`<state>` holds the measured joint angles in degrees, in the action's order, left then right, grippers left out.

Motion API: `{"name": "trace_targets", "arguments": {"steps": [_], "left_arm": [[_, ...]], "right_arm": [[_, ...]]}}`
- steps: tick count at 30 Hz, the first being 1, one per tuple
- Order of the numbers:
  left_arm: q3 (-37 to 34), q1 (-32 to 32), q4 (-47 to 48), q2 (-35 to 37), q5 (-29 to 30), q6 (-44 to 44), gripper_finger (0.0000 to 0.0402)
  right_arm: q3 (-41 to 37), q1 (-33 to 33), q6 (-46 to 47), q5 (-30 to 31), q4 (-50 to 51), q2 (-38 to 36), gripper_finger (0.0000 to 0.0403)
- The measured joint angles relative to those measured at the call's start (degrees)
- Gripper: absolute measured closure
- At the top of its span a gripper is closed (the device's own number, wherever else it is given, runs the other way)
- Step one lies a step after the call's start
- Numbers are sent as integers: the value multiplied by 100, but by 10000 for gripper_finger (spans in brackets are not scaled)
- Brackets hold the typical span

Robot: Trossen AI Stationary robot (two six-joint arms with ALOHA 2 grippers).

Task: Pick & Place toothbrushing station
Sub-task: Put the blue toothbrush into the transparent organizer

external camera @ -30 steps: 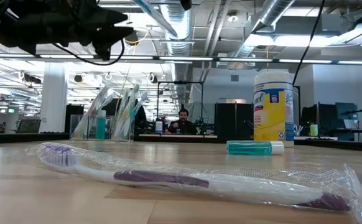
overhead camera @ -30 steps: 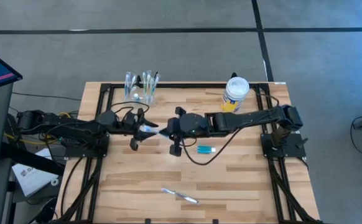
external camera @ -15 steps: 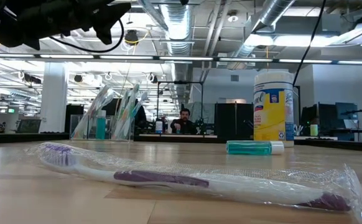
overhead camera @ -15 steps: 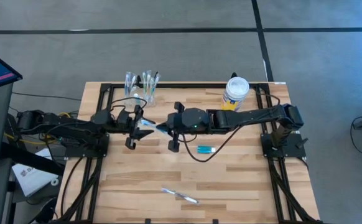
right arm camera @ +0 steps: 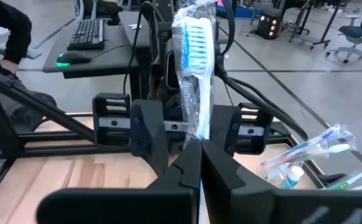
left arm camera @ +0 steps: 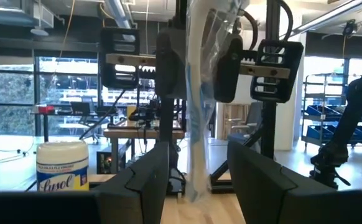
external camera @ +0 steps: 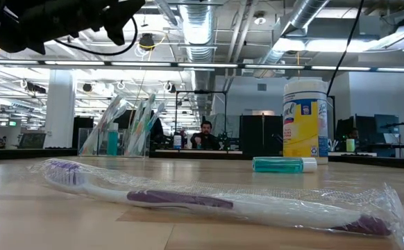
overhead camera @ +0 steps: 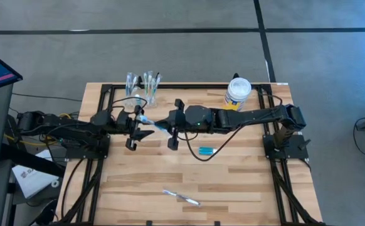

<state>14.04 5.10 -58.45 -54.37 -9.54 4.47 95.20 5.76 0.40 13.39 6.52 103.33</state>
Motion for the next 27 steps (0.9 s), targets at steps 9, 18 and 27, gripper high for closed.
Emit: {"name": "trace_targets", "arguments": {"steps": [9, 18, 27], "left_arm": [[0, 1, -298, 0, 7, -111, 243], [0, 2, -441, 0, 334, -128, 243], [0, 0, -806, -391, 367, -125, 243]], "right_arm": [[0, -67, -15, 0, -149, 2, 403], [0, -65, -41, 0, -267, 4, 403], [0, -85, -41, 0, -275, 4, 403]]}}
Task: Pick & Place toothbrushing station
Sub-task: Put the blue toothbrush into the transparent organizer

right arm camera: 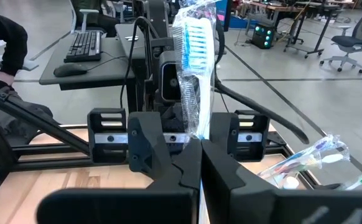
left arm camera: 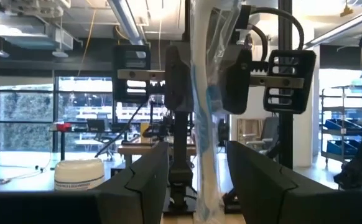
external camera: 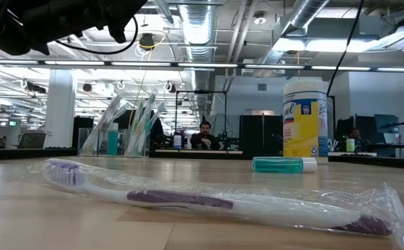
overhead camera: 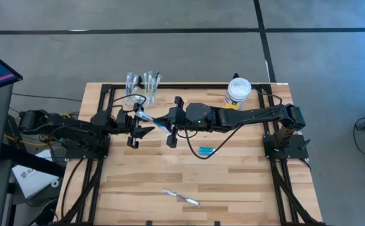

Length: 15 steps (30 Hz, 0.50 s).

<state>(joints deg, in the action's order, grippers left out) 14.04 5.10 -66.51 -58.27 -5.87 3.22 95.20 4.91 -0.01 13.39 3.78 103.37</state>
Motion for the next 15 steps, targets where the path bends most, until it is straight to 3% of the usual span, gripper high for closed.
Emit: {"name": "trace_targets", "arguments": {"steps": [6, 15], "left_arm": [[0, 0, -691, -465, 0, 22, 243], [53, 0, -945, -637, -97, 66, 243]], "right_arm": [[0, -17, 0, 0, 8, 0, 403], [0, -63, 2, -2, 50, 2, 403]]}}
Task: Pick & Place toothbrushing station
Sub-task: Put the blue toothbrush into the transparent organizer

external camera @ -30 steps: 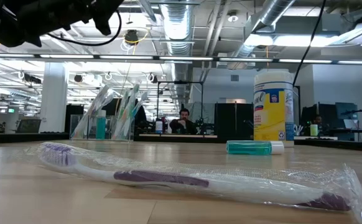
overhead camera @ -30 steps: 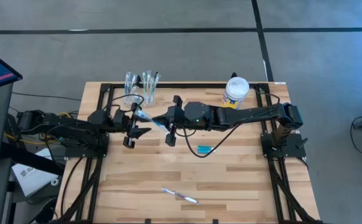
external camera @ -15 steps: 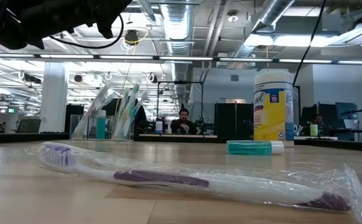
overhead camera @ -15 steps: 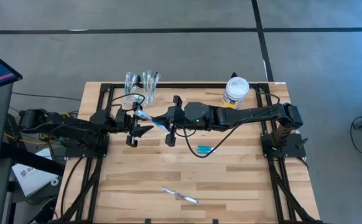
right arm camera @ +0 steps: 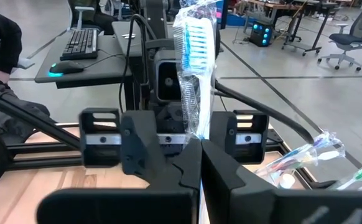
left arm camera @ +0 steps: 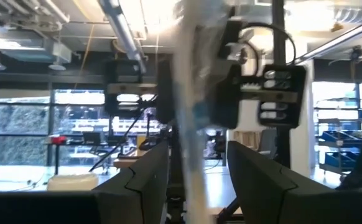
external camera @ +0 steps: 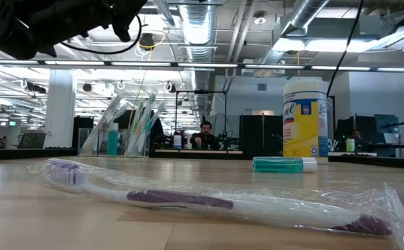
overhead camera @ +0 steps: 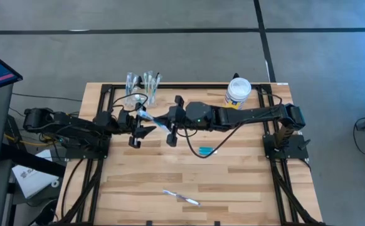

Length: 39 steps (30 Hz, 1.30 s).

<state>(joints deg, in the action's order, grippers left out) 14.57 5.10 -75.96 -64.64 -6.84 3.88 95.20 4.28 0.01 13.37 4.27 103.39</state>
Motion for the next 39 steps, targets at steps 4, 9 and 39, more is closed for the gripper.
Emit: {"name": "trace_targets", "arguments": {"steps": [4, 9, 39], "left_arm": [[104, -75, 9, 0, -66, -12, 243], [220, -92, 3, -79, 63, -22, 243], [236, -92, 89, -387, 412, 133, 393]], "right_arm": [[0, -33, 0, -1, -13, 0, 403], [4, -33, 0, -2, -24, 0, 403], [2, 3, -282, -267, 104, 2, 367]]}}
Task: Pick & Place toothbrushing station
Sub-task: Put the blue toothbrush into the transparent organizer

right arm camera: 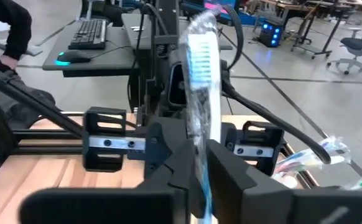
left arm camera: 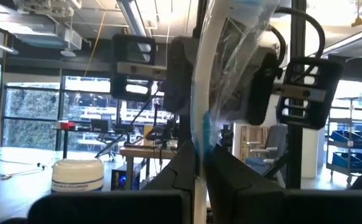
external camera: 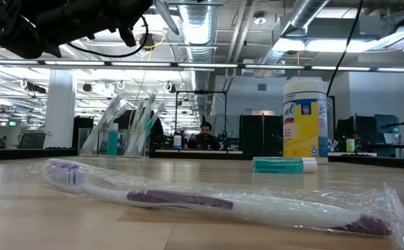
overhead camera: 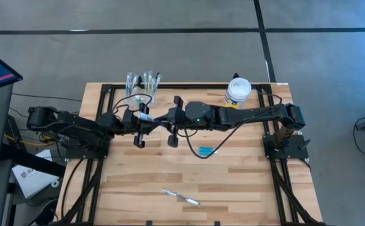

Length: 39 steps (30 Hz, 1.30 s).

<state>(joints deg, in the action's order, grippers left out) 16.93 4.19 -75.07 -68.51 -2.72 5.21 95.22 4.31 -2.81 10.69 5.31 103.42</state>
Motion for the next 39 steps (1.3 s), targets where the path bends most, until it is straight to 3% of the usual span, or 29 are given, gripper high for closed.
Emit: {"name": "trace_targets", "arguments": {"steps": [6, 12, 17, 23, 39], "left_arm": [[-313, 0, 27, 166, 300, 22, 393], [-699, 2, 38, 544, 483, 24, 393], [-1036, 8, 170, 882, 1016, -23, 394], [-1145, 97, 1078, 1442, 1644, -69, 394], [-1145, 1194, 2880, 2165, 1778, 163, 394]], "right_arm": [[0, 10, -19, -12, 65, 0, 327], [0, -37, -72, -13, 165, 0, 334], [-2, -64, -43, -17, 394, -1, 340], [-3, -61, 1, -16, 657, -2, 342], [-4, 89, 277, -21, 1293, -114, 342]]}}
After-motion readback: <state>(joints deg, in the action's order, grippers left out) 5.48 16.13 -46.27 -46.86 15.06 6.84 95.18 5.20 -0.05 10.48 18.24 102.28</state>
